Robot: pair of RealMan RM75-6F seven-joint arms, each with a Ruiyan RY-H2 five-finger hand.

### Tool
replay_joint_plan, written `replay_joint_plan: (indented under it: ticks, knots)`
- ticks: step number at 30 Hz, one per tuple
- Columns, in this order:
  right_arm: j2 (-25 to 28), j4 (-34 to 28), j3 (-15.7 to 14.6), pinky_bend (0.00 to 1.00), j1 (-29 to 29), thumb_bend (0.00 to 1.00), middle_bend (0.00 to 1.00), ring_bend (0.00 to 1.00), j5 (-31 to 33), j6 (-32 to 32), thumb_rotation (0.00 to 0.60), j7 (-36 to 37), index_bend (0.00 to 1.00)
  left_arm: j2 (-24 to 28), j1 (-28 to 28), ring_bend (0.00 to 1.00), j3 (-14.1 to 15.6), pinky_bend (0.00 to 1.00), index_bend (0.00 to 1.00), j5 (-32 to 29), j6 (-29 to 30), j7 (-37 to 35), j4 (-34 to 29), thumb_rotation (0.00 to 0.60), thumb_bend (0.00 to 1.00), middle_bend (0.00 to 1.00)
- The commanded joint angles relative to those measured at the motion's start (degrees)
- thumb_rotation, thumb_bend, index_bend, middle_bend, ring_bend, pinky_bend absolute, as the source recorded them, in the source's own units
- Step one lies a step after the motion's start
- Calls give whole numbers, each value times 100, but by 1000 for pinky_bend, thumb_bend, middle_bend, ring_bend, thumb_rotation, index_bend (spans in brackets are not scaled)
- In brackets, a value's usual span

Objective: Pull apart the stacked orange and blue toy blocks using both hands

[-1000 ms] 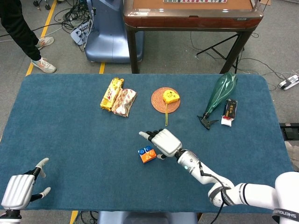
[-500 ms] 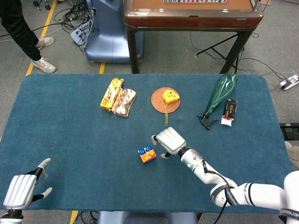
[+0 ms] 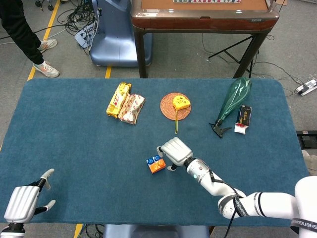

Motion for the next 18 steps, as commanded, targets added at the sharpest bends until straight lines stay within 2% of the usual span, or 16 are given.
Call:
replay_joint_plan:
  ticks: [1,18]
  knots:
    - [-46,30,-28,1000,39,0,1000,1000,48,49,600,-60,464,8,5,588,-2,786,179,-11,6,-18,1,600,154,468]
    - [-299,171,-168,1000,233,1,1000,1000,314,142,600,-213,476,41,-6,587,26,786,185,-54,-61,44,-31,600,154,468]
